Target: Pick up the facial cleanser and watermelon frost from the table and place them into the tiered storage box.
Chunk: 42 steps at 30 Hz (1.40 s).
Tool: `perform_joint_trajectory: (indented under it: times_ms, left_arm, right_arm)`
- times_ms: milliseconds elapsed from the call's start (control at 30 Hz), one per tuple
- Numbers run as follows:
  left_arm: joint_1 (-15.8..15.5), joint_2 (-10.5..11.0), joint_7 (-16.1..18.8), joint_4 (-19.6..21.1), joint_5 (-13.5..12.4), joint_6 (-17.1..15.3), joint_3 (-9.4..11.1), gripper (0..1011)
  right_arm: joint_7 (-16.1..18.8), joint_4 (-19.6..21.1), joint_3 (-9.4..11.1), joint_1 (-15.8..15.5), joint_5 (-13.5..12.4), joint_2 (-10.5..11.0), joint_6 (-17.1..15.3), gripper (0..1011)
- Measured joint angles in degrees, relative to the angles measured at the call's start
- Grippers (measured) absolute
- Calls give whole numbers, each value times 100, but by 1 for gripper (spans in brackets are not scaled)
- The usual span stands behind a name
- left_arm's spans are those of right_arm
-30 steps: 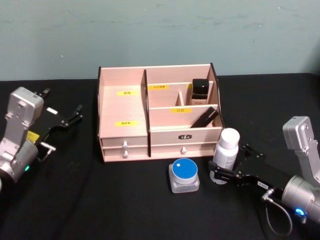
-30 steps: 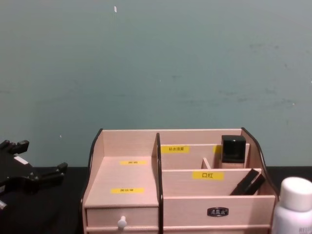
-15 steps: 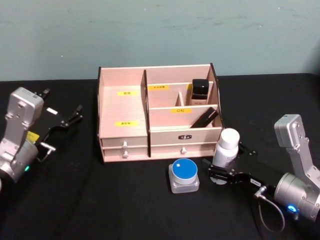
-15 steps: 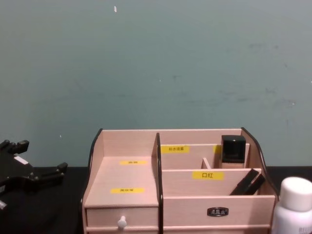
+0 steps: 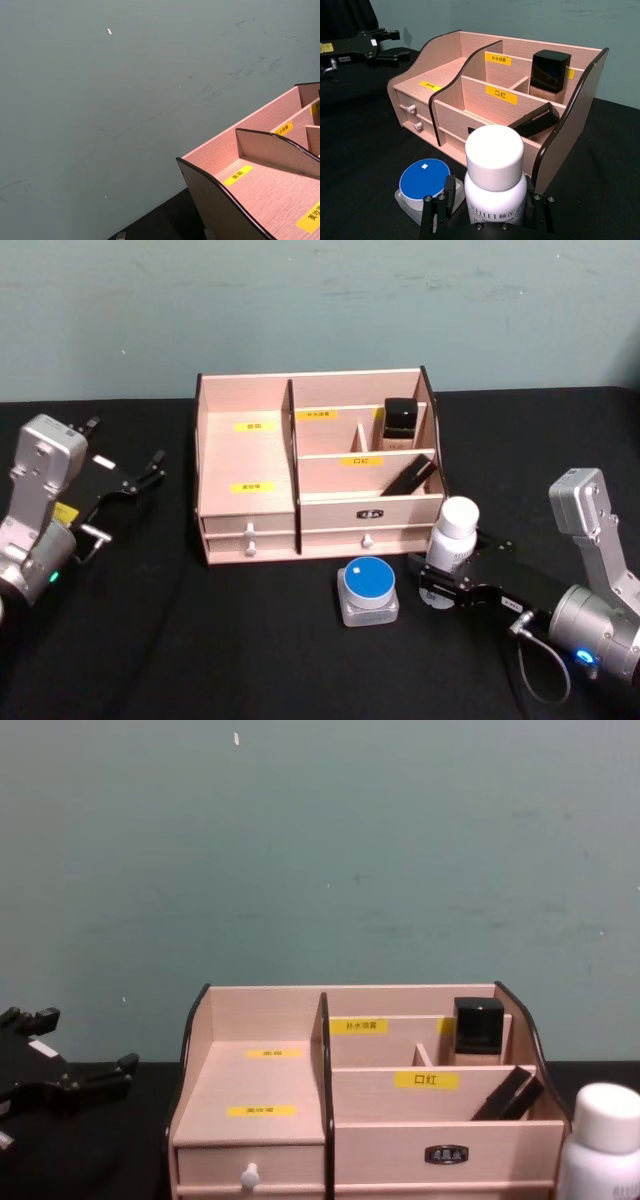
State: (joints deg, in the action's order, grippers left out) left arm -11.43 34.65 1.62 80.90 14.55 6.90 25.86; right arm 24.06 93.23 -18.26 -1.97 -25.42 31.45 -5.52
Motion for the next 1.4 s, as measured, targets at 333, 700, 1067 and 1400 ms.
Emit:
perform_joint_trajectory:
  times_ms: [333,700,1067,1400]
  left_arm:
    - [0,0,0,0,0,0,0,1002]
    - [0,0,0,0,0,0,0,1001]
    - [0,0,0,0,0,0,0,1001]
    - [0,0,0,0,0,0,0,1001]
  right_arm:
    - [-2,3,6,-4,-9,5,0,603]
    - [-1,6,7,-7,-16,5,3,603]
    - [-44,334,176,-164,-30,80,79,603]
    - [-9,881,240,-46,-227,147,-128,603]
